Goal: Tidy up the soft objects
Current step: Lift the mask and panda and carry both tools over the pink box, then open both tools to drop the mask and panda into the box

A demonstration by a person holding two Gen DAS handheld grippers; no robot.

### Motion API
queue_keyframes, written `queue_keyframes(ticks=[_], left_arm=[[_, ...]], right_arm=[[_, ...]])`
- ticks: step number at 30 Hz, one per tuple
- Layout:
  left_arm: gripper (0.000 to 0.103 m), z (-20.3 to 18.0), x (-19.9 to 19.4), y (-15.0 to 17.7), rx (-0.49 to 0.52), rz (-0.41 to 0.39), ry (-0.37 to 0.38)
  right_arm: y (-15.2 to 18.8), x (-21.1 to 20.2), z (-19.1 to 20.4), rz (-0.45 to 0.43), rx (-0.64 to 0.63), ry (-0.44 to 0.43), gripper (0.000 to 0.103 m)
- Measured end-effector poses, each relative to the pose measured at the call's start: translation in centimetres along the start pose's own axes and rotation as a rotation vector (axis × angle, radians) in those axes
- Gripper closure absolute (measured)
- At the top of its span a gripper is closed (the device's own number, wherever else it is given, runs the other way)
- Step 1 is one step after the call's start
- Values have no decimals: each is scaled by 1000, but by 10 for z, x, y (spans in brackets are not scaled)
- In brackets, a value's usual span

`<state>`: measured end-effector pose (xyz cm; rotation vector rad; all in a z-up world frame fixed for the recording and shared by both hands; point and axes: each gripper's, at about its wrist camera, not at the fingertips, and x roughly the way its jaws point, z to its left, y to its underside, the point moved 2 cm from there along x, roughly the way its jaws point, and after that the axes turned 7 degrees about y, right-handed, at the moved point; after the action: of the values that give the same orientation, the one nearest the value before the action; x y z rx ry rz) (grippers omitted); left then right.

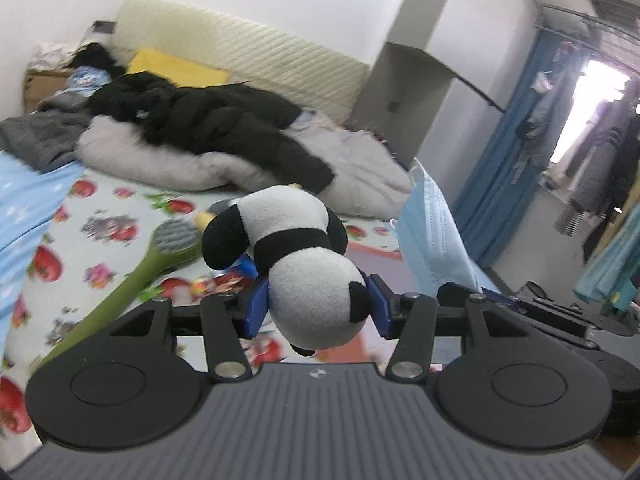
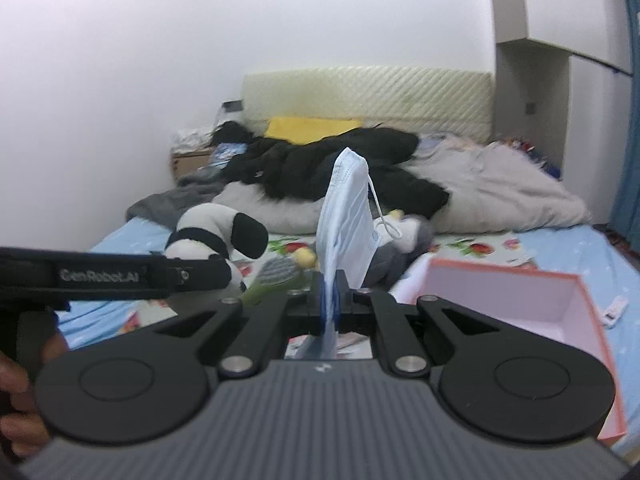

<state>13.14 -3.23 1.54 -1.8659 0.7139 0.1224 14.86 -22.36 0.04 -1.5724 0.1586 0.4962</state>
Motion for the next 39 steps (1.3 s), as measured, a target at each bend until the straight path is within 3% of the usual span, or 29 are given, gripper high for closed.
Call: queue_keyframes(ticks=[9,18,29,39], left_arm=[[46,-55,65,-3,75,84,118],[46,-91,166,17,113,254,192],[45,-107,287,43,145,450,198],[45,-93,349,75,141,551,168]], right_arm=[[-2,-2,-68,-2,70,141,95],[29,38,-140,134,178,238,95],[74,99,-189,306,265,255,95],[116,126,-212,410,296,265,94]])
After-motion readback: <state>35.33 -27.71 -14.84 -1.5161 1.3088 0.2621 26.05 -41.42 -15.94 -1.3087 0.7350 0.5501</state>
